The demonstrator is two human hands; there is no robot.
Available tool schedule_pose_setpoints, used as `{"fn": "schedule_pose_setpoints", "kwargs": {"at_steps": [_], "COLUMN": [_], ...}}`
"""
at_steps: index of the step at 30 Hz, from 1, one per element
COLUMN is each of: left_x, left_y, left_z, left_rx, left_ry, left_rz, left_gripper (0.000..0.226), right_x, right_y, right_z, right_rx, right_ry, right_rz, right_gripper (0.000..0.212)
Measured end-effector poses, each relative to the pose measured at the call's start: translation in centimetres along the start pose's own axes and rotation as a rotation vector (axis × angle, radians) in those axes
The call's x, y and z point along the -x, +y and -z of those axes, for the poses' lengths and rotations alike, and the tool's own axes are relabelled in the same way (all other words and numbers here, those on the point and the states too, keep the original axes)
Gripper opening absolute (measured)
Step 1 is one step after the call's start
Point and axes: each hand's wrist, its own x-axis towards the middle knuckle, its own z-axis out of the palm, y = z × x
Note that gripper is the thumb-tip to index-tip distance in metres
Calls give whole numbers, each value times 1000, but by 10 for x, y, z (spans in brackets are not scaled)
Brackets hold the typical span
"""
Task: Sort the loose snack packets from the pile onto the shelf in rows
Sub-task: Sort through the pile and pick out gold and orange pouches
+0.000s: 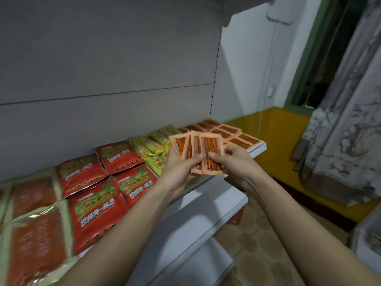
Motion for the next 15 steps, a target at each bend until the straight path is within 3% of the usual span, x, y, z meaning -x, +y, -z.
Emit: {"fn": "schedule_pose_setpoints", "kwargs": {"at_steps": [4, 10, 15], "left_x": [-27, -52, -65], "left_y": [-20, -40, -38], "left_z": [-42, -86, -95], "left_rx": [38, 36, -14], "left_ry": [46, 325, 504], "left_rz": [-33, -43, -85], "left_gripper": [56, 40, 54], "right_x": [-45, -106, -149], "right_y": [-2, -5, -10], "right_z": [56, 138, 180], "right_rx": [67, 24, 74], "right_ry": [-84, -95, -84], "right_rz": [24, -55, -85], "right_gripper": [21, 22, 22]}}
